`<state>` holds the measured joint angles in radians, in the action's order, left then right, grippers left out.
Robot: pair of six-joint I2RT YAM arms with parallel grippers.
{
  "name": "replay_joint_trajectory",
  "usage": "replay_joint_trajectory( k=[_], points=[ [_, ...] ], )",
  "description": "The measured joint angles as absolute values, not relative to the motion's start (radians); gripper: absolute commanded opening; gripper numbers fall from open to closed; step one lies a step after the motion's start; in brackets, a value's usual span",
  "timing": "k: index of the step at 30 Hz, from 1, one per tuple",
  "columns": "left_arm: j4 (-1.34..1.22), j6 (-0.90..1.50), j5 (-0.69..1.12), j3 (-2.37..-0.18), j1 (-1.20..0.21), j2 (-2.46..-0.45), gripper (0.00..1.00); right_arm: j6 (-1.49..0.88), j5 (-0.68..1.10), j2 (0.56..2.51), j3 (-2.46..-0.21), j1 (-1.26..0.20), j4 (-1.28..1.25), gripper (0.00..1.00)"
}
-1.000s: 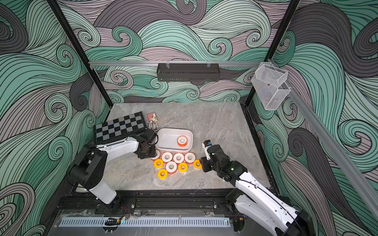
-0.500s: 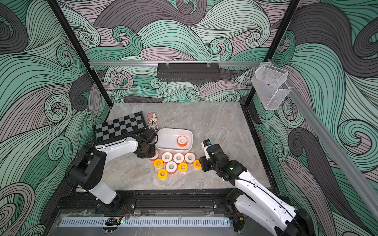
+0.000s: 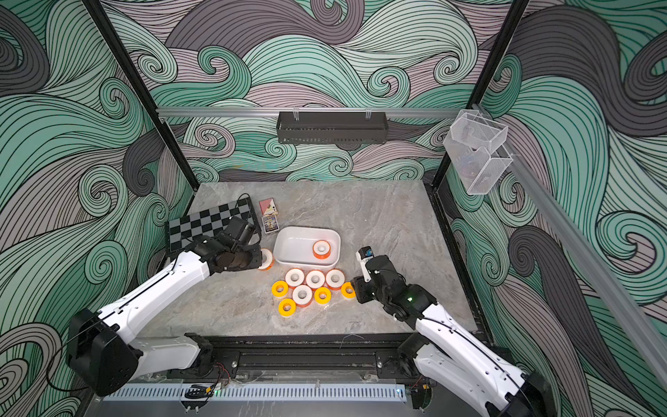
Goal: Put the sealing tape into the storage box
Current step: Place the sealing tape in the storage box.
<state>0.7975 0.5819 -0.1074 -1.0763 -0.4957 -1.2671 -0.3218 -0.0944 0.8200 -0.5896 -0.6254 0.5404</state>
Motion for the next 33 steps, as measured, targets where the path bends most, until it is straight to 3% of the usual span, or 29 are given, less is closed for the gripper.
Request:
replay_joint_trajectory(
  k=[4,11,20,33],
  points=[
    [0.817,0.557,-0.099,-1.248,-0.501,-1.35,0.21,-0.322,-0.095,0.82,-0.587,-0.625,0.54,0.45],
    [0.851,0.527,-0.055,-1.523,-0.508,-1.688,0.21,-0.322,-0.096,0.82,-0.586,-0.625,0.54,0.45],
    [0.871,0.512,-0.032,-1.615,-0.508,-1.951,0.21,-0.322,-0.096,0.813,-0.586,-0.625,0.54,0.45],
    [0.852,0.511,-0.066,-1.689,-0.508,-2.088,0.22,-0.322,-0.096,0.814,-0.586,-0.625,0.54,0.45]
  ],
)
